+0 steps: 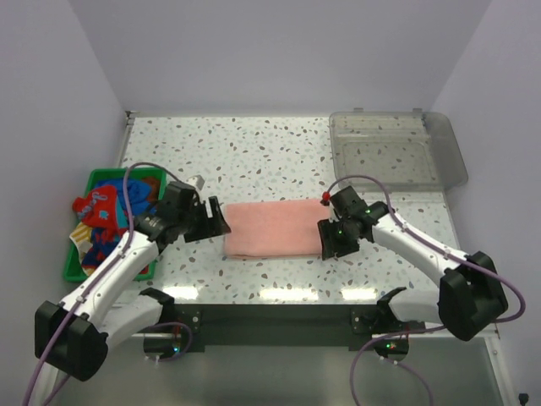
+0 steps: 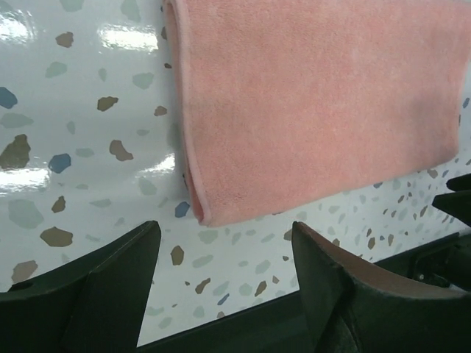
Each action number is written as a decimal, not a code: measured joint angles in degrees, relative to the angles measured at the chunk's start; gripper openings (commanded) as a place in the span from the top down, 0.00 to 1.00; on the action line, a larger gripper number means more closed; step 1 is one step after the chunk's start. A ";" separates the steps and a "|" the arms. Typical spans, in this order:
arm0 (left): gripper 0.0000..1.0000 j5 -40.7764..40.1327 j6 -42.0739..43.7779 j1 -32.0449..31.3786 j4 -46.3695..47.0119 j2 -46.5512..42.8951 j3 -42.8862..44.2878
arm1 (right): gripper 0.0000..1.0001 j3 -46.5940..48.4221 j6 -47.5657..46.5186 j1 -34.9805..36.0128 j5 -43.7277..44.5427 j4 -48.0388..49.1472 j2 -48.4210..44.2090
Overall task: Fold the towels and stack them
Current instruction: Fold the towel, then neatly place the folded towel into the bin
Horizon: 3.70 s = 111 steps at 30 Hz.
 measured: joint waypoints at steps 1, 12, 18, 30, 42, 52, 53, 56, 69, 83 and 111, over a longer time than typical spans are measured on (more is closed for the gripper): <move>0.25 0.31 -0.85 -0.46 0.20 0.04 0.00 | 0.49 -0.46 0.52 0.00 0.00 -0.07 -0.68; 0.54 -3.26 -7.21 -13.64 5.79 9.97 4.22 | 0.55 1.66 5.99 -0.02 6.60 3.28 -6.78; 0.69 -7.17 -9.07 -16.83 10.01 16.81 1.60 | 0.59 -0.22 9.68 -0.87 9.20 9.77 -3.34; 0.76 -8.85 -14.16 -16.90 18.29 16.70 -10.36 | 0.63 -10.38 14.95 -3.45 9.09 18.38 0.52; 0.45 -14.51 -16.04 -17.18 8.52 9.60 -7.72 | 0.62 -6.60 13.77 -3.45 11.52 13.20 -5.55; 0.66 -15.61 -16.28 -17.18 9.05 11.02 -6.93 | 0.76 -7.74 14.21 -3.45 10.47 15.21 -3.69; 0.67 -15.69 -16.55 -17.18 9.44 11.65 -7.98 | 0.77 -8.48 14.25 -3.45 10.43 15.47 -3.06; 0.70 -15.89 -17.99 -17.18 10.69 12.52 -10.78 | 0.79 -10.36 14.45 -3.45 10.43 15.80 -1.57; 0.43 -19.96 -21.42 -17.07 5.88 5.51 -10.75 | 0.78 -4.46 11.19 -3.48 11.87 12.59 -0.90; 0.41 -24.68 -6.01 -8.22 12.07 21.68 9.68 | 0.79 14.60 3.96 -3.48 13.42 19.52 15.28; 0.00 -25.20 11.87 -2.78 17.73 34.27 20.98 | 0.11 27.76 2.43 -4.28 14.78 13.90 22.64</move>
